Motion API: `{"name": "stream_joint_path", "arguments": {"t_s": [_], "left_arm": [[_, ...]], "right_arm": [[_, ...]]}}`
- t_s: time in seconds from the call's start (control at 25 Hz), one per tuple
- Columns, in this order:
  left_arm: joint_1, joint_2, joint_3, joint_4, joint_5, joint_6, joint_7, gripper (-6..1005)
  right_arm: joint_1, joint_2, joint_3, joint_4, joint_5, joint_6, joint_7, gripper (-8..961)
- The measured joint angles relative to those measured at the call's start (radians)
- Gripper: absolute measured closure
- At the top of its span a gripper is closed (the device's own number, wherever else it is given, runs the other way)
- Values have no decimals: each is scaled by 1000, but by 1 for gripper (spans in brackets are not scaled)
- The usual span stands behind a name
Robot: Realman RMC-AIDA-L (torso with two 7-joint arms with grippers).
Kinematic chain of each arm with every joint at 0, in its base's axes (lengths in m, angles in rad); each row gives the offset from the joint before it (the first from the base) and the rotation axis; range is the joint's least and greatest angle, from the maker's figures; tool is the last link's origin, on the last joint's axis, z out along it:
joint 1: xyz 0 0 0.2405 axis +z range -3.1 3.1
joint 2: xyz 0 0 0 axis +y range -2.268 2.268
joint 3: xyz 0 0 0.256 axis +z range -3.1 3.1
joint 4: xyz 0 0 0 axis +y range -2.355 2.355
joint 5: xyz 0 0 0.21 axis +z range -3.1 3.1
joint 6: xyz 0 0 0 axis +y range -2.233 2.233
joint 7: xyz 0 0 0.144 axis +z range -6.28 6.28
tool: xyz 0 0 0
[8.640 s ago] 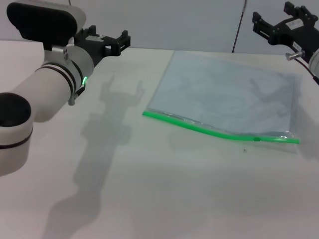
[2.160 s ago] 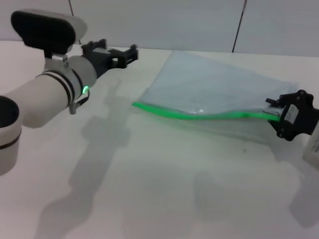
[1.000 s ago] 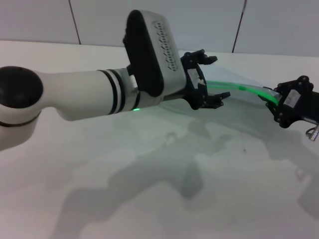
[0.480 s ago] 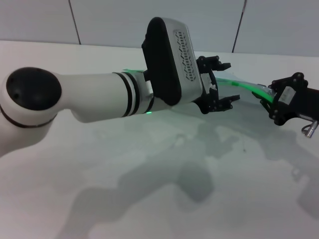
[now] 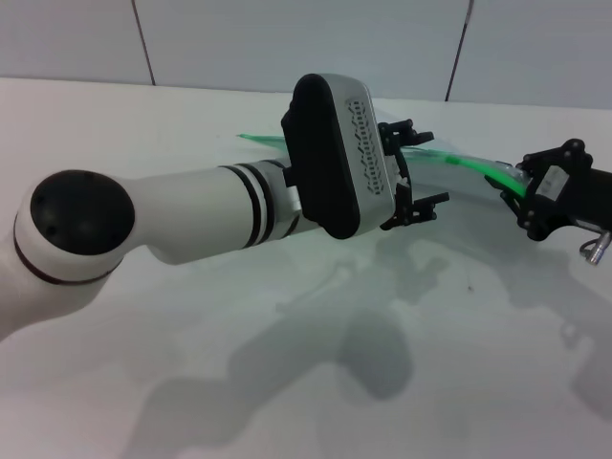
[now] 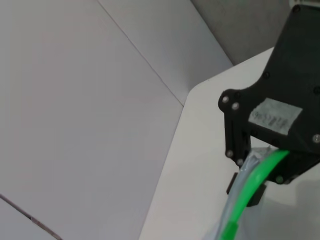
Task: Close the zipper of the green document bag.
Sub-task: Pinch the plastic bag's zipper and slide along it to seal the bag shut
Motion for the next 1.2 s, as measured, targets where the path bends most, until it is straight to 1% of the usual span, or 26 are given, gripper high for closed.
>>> {"name": "stream_joint_path", "arguments": {"t_s": [0.12, 0.44, 0.8, 1.2], "left_arm": [[1, 0, 0, -6, -23, 1, 11, 282], [31, 0, 8, -42, -66, 7, 77, 285], [32, 0, 9, -34, -78, 13, 86, 629], [20, -5, 15, -31, -78, 40, 112, 627]], "right_arm": [[0, -1, 0, 3, 0, -2, 0, 901], [1, -1, -1, 6, -2, -6, 0, 901], [3, -1, 0, 7, -1, -6, 0, 900], [11, 2, -1, 9, 0, 0, 0, 900]]}}
